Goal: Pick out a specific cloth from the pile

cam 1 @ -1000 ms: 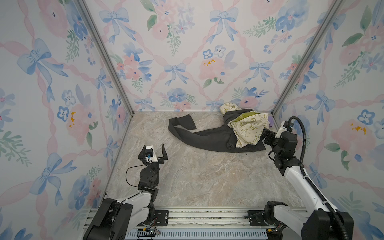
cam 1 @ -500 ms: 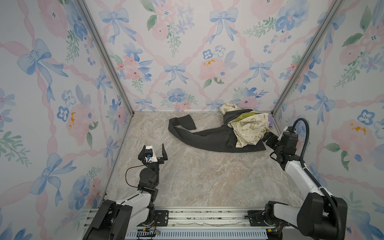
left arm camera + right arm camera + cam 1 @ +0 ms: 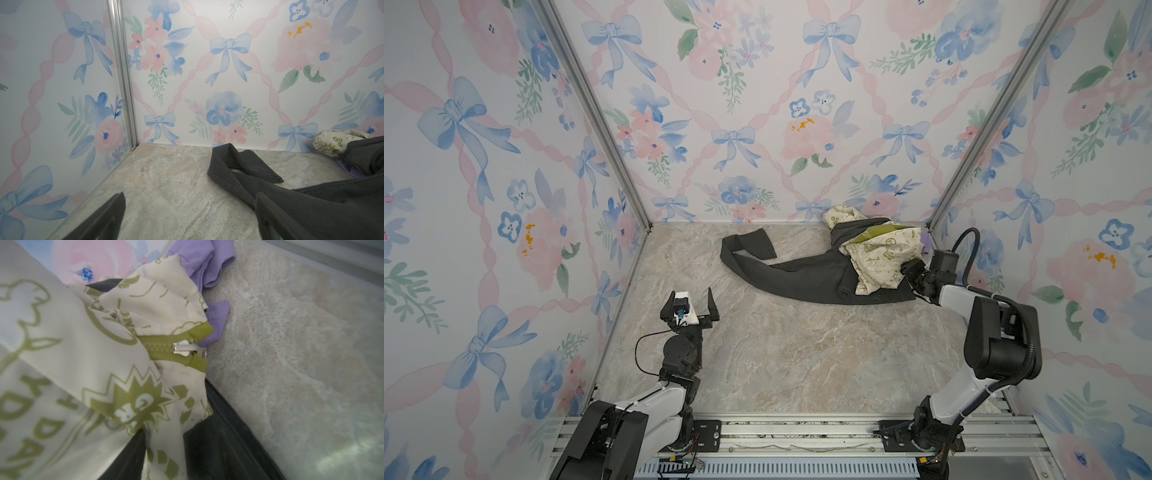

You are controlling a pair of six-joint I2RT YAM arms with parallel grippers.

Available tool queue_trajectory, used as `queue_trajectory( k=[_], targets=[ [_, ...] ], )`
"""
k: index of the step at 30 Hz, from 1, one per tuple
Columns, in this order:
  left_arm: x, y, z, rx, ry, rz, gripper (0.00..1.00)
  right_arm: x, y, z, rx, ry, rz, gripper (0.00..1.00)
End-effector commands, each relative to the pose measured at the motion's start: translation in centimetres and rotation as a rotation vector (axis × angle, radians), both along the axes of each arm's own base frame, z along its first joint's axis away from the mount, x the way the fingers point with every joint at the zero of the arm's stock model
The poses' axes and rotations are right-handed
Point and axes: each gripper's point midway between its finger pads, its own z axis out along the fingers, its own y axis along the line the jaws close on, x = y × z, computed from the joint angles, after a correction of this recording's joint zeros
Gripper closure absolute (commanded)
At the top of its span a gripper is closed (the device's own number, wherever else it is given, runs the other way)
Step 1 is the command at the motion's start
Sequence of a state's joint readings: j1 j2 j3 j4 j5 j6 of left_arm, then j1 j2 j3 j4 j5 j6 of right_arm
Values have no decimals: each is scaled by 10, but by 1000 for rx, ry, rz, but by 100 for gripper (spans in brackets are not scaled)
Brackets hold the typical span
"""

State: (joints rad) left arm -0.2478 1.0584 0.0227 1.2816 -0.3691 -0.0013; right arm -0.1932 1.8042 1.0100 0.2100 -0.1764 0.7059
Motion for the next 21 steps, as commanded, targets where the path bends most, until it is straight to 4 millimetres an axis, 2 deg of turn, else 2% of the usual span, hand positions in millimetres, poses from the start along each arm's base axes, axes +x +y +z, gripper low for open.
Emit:
queue_trajectory(
  k=[1, 3, 7, 10, 13, 16, 18, 21],
  targets=[
    [-4, 4, -1, -14, -6, 7, 2, 30, 37, 14, 75, -74, 86, 71],
    [-4, 5, -1, -17, -6, 11, 2, 42, 61, 25, 95, -120, 135, 83],
    [-4, 7, -2, -19, -3, 18, 2, 58, 107, 50, 67, -189, 224, 87],
    [-4, 6, -2, -22, -3, 17, 2, 67, 149, 70, 12, -228, 337, 90],
    [-4, 7, -3, -21, -1, 20, 2, 68, 192, 75, -133, -201, 490, 83],
    [-4, 8, -3, -21, 1, 23, 2, 59, 225, 62, -340, -105, 647, 69],
    [-5, 9, -3, -21, 1, 26, 2, 47, 234, 51, -492, -24, 725, 60],
    [-4, 9, -4, -24, 3, 24, 2, 31, 224, 48, -642, 38, 734, 46]
  ],
)
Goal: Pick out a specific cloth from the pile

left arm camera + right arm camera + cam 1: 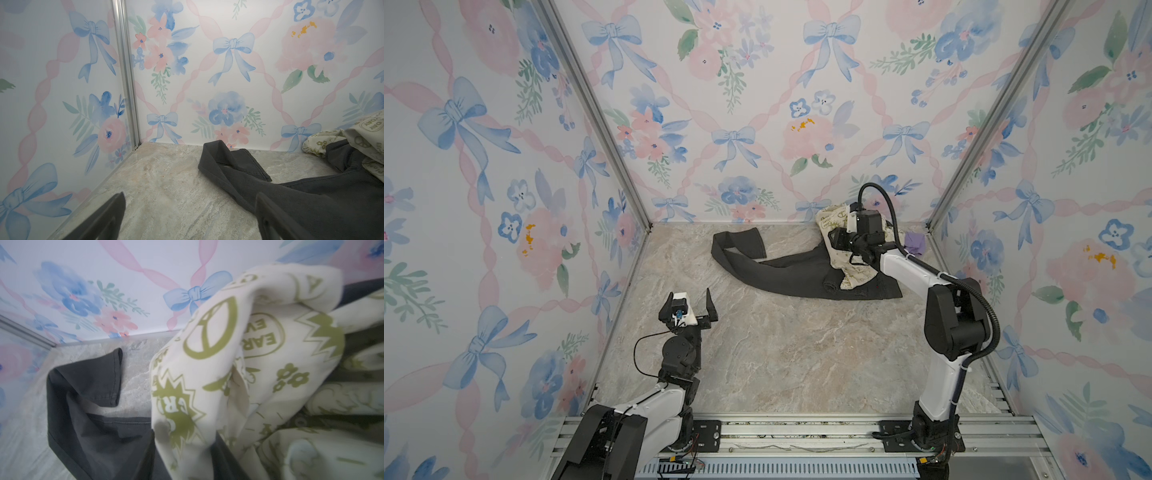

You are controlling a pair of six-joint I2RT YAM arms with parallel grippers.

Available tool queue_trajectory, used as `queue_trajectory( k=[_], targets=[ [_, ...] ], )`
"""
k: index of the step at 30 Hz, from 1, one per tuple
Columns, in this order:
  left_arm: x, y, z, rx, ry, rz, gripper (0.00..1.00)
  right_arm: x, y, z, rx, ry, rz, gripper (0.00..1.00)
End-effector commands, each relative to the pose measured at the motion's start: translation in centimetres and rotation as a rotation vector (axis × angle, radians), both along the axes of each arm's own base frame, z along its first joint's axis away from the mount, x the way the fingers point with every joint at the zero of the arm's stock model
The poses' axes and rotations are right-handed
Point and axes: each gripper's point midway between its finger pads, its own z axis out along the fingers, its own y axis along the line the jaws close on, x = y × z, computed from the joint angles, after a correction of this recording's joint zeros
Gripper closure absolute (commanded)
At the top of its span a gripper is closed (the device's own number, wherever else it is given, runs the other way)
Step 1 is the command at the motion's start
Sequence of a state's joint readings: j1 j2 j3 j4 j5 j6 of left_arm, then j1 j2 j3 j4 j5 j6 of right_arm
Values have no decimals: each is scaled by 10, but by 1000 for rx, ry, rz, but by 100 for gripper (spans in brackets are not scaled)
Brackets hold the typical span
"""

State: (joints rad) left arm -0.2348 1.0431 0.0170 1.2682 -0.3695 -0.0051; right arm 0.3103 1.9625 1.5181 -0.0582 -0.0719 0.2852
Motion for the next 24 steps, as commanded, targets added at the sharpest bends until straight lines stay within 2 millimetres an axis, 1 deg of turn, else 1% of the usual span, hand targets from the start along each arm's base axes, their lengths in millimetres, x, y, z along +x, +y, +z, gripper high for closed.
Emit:
queue_trajectory(
  k=[1, 2, 4, 5, 6, 7, 9, 10, 12, 14, 15, 16, 19, 22, 24],
  targets=[
    [-3, 4, -2, -22, -1, 11, 2, -32, -32, -33, -313, 104, 22, 40],
    [-3, 4, -2, -23, -1, 11, 2, -38, -39, -28, -326, 95, 8, 36],
    [-2, 5, -3, -25, 0, 11, 2, -50, -51, -12, -327, 59, -18, 30],
    [-2, 5, -2, -27, -2, 9, 2, -56, -58, -3, -319, 39, -30, 24],
    [-2, 5, -3, -27, 0, 9, 2, -62, -64, 9, -306, 13, -45, 16],
    [-2, 5, -3, -28, -1, 8, 2, -67, -69, 19, -294, -6, -58, 11],
    [-2, 5, -3, -31, -1, 8, 2, -77, -85, 47, -251, -68, -101, 9],
    [-2, 5, -3, -31, -1, 10, 2, -81, -93, 57, -227, -88, -126, 9],
    [-3, 6, -3, -33, -2, 11, 2, -86, -117, 74, -130, -127, -211, 9],
    [-3, 6, -3, -36, -3, 11, 2, -89, -142, 82, -24, -158, -296, 9],
    [-4, 7, -3, -37, -4, 12, 2, -89, -158, 84, 32, -170, -351, 7],
    [-4, 7, -2, -38, -7, 12, 2, -90, -172, 83, 73, -170, -405, 1],
    [-4, 7, -2, -41, -8, 11, 2, -84, -213, 72, 173, -157, -546, 0],
    [-4, 7, -2, -41, -9, 9, 2, -71, -241, 53, 273, -142, -648, 1],
    [-4, 7, -1, -43, -9, 11, 2, -59, -258, 35, 370, -132, -719, 2]
  ],
)
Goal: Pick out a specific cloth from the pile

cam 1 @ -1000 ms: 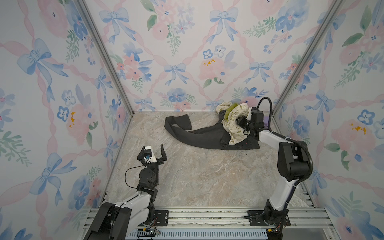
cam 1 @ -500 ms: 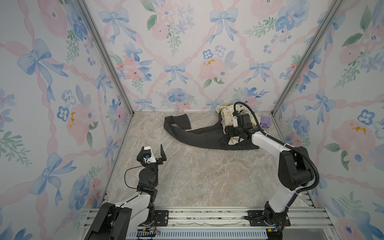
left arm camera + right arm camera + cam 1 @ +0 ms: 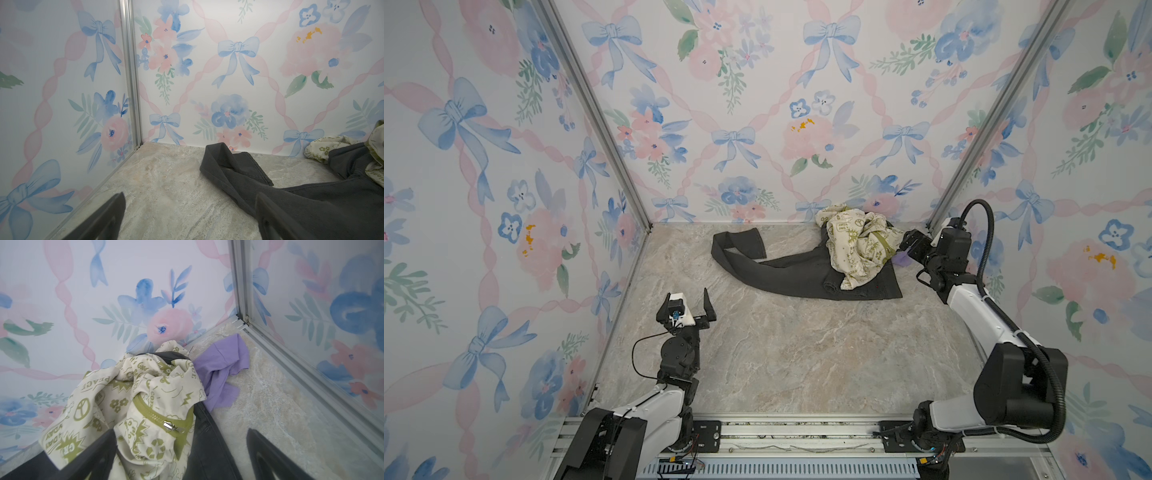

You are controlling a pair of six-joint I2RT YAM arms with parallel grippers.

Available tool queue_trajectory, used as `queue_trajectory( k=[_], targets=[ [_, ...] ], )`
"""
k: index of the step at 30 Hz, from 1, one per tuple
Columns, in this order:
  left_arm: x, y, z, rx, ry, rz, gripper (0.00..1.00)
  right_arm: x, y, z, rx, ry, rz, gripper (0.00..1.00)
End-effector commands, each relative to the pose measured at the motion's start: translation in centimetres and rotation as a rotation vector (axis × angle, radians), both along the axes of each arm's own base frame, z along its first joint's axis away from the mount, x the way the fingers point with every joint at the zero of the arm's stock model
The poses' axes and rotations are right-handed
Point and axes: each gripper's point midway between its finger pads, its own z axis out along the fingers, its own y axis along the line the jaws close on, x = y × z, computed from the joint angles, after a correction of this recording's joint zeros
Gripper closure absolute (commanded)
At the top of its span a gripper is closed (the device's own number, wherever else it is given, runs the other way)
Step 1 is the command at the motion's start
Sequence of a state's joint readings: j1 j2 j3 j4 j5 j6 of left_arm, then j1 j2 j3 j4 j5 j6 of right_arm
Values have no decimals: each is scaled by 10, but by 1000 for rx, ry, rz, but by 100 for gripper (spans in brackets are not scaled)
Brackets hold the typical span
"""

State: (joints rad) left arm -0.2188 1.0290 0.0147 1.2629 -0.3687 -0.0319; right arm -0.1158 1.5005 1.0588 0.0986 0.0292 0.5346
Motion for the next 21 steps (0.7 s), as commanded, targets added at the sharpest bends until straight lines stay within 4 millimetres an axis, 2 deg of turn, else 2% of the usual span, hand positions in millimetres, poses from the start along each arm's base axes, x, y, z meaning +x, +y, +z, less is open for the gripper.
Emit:
queue_trajectory(
  k=[1, 3, 6, 9, 18, 21],
  targets=[
    [-3, 3, -3, -15, 2, 2, 2, 18, -17, -28, 220, -45, -99, 3],
    [-3, 3, -4, -15, 2, 4, 2, 33, -26, -53, 330, -44, -129, 6],
    [-3, 3, -3, -17, 0, 4, 2, 52, -36, -78, 450, -61, -167, 10],
    [-4, 5, -3, -19, 1, 10, 2, 62, -50, -100, 560, -86, -246, 14],
    [-4, 8, -3, -26, -1, 21, 2, 91, -72, -137, 708, -125, -368, 28],
    [-4, 10, -5, -25, 5, 30, 2, 104, -74, -151, 746, -91, -379, 37]
  ],
)
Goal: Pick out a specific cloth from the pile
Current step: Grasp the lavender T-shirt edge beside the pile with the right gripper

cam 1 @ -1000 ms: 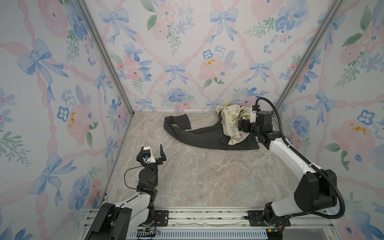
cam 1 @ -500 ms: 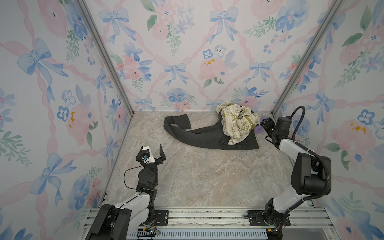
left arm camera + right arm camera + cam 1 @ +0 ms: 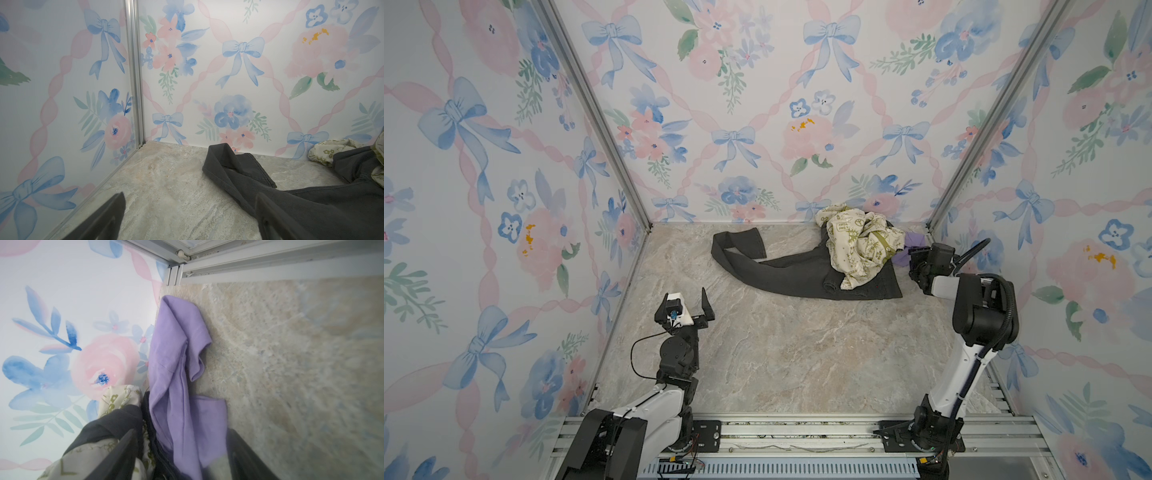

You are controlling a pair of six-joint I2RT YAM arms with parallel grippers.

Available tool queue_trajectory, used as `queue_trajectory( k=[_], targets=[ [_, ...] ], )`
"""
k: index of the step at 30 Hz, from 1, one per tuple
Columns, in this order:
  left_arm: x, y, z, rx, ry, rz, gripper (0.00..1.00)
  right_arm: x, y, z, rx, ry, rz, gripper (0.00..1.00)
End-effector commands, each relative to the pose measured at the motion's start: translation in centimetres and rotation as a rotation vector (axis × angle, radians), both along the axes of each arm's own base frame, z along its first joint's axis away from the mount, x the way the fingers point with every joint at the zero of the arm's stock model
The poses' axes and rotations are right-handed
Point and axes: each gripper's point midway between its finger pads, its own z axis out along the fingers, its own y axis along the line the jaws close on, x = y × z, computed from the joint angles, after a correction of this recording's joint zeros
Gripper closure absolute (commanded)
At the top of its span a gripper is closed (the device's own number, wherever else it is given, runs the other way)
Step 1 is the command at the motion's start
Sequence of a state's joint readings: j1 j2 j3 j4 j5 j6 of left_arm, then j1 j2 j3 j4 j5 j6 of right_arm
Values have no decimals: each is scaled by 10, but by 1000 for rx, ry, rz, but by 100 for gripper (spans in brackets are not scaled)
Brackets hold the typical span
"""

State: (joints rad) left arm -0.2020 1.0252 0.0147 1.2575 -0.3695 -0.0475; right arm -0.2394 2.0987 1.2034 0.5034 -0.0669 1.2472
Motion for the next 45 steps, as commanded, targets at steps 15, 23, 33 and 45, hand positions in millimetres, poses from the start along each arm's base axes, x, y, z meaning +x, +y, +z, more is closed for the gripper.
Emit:
queue_trajectory(
  k=[15, 23, 33, 45],
  targets=[
    [-4, 8, -6, -20, 10, 29, 2, 50, -6, -34, 91, 114, 11, 37],
    [-4, 10, -7, -21, 13, 35, 2, 58, -3, -42, 98, 147, 21, 87],
    [-4, 10, -7, -28, 10, 35, 2, 78, 1, 31, 54, -86, 46, 100],
    [-5, 11, -7, -33, 10, 39, 2, 70, -13, 166, -92, -326, -39, 100]
  ],
)
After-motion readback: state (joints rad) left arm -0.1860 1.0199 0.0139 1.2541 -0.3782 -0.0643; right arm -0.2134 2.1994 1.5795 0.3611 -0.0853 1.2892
